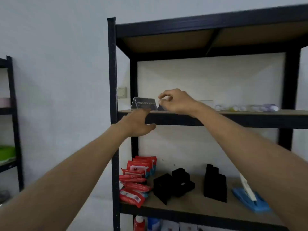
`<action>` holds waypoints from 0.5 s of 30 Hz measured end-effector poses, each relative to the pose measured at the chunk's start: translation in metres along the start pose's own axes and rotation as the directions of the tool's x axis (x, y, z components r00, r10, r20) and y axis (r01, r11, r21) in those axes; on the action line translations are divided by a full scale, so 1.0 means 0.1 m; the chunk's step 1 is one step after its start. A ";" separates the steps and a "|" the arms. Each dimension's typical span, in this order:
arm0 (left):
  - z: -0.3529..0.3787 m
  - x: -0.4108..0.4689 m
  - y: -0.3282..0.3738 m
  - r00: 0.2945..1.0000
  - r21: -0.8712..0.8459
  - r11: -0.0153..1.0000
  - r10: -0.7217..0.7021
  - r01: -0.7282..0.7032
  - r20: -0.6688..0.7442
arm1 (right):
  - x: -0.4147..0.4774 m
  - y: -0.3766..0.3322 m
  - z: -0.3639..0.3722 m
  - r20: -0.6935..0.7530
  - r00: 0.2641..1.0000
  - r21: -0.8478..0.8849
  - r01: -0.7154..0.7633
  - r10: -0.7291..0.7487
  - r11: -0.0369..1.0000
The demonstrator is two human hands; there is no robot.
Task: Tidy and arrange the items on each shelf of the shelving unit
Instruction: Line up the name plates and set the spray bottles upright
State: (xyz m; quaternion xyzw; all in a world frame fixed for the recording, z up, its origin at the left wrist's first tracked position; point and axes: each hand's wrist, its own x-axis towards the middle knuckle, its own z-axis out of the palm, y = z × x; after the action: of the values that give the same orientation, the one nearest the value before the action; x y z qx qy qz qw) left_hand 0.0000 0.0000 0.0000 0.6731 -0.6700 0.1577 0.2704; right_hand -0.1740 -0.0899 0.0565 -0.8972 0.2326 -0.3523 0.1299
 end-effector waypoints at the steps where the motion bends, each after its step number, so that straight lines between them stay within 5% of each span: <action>1: 0.03 0.06 -0.06 1.000 0.013 1.000 -0.006 0.006 0.005 | 0.11 0.03 0.05 0.008 1.000 -0.013 0.004 -0.004 1.000; 7: 0.21 0.44 -0.52 1.000 0.134 0.991 0.002 0.000 -0.015 | 0.98 0.27 0.30 0.117 0.991 -0.129 0.076 -0.061 0.989; 15: 0.34 0.53 -0.91 0.970 0.195 0.962 0.215 -0.190 -0.113 | 1.84 0.34 0.76 0.329 0.944 -0.265 0.122 -0.029 0.956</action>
State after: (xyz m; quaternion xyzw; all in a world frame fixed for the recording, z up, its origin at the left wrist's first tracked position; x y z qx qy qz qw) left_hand 0.0875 -0.0669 -0.0106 0.6109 -0.6985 0.2900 0.2341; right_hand -0.0138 -0.2076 0.0935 -0.9602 0.2210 -0.1692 0.0232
